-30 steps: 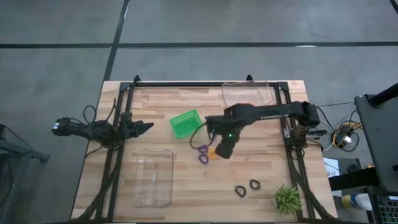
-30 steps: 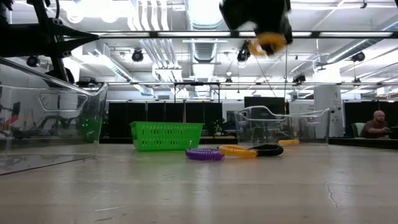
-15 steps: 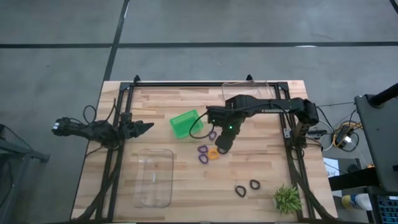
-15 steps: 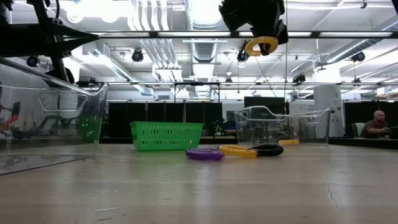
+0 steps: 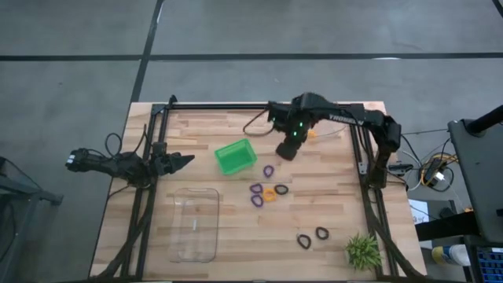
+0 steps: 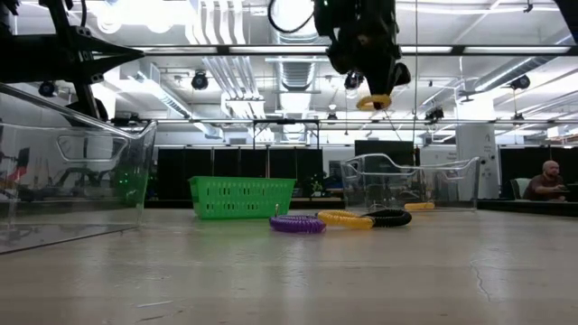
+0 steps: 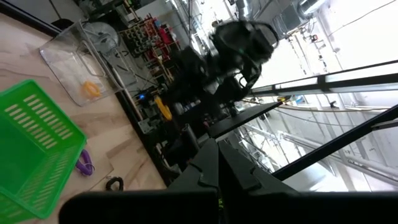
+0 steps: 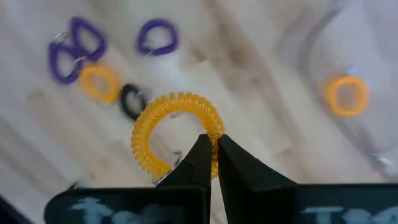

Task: Sort spring keychains
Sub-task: Put the right yellow spring keychain into the top transparent bin

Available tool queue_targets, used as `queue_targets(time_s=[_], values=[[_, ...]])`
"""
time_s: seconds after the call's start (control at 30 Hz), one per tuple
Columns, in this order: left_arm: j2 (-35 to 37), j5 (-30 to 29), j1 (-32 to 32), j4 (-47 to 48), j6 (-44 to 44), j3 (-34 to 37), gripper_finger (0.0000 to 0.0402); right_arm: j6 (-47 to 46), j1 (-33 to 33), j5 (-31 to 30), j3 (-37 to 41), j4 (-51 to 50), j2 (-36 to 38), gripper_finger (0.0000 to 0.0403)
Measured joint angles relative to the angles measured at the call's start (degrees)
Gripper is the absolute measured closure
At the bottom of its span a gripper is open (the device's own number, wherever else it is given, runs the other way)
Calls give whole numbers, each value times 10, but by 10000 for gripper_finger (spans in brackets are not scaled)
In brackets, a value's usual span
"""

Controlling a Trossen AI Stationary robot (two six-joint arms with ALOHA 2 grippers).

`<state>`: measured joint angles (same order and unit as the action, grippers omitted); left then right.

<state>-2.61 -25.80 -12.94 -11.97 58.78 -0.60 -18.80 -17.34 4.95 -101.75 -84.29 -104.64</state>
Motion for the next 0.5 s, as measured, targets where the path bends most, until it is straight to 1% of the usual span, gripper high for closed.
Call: queue_targets(time_s=[0.3, 0.43, 0.5], values=[[0, 0, 0, 0, 0, 0, 402, 64, -154, -22, 1, -8, 1, 394], [0, 0, 0, 0, -3, 0, 402, 70, -231, -23, 5, -5, -3, 394], [0, 0, 0, 0, -4, 0, 402, 70, -254, -22, 8, -5, -4, 394]])
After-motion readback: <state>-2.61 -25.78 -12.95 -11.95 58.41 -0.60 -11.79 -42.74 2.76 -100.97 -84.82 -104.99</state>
